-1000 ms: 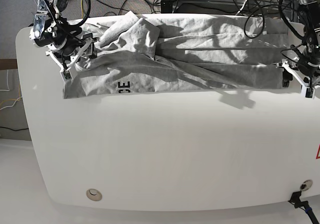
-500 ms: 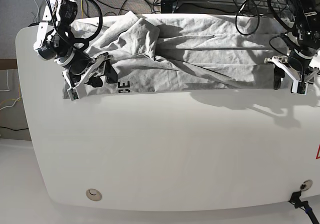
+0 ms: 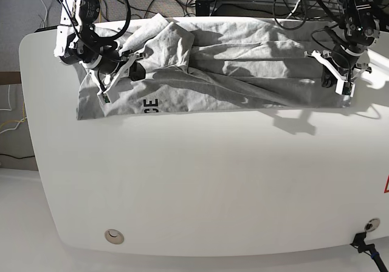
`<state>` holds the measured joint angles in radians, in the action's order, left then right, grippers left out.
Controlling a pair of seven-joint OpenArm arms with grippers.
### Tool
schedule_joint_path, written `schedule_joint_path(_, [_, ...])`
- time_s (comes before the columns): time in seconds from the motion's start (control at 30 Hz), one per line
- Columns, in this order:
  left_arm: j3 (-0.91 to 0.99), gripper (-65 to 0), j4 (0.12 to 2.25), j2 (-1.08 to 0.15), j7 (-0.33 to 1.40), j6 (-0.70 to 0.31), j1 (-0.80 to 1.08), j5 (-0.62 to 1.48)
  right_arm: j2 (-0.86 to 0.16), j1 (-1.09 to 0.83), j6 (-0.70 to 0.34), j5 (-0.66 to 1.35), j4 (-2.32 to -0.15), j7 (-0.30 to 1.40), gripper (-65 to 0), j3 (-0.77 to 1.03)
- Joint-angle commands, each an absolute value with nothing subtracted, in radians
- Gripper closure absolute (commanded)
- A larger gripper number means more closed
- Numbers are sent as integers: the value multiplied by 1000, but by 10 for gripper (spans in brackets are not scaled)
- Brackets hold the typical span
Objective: Fold the T-shirt properly
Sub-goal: 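Move the left gripper along the strip and grasp its end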
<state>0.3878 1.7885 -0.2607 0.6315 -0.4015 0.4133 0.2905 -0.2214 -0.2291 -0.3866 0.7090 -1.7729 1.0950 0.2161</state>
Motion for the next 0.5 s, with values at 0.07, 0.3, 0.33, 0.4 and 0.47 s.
schedule_joint_path(0.07, [387,0,1698,-275,615,-400,397,298,-236,-232,-390,679,-1699,1064,0,222])
schedule_joint_path(0.3, [311,0,1541,-314,615,-400,285,298,-237,-203,-390,573,-1583,963,0,220])
schedule_joint_path(0.33, [305,0,1529,-323,615,-400,272,298,-248,-188,-390,573,-1564,960,0,220])
schedule_joint_path(0.4, [303,0,1506,-326,616,-400,231,298,-260,-154,-390,575,-1521,955,0,220])
schedule_joint_path(0.47, [303,0,1475,-326,618,-400,186,298,-265,-124,-390,573,-1484,937,0,220])
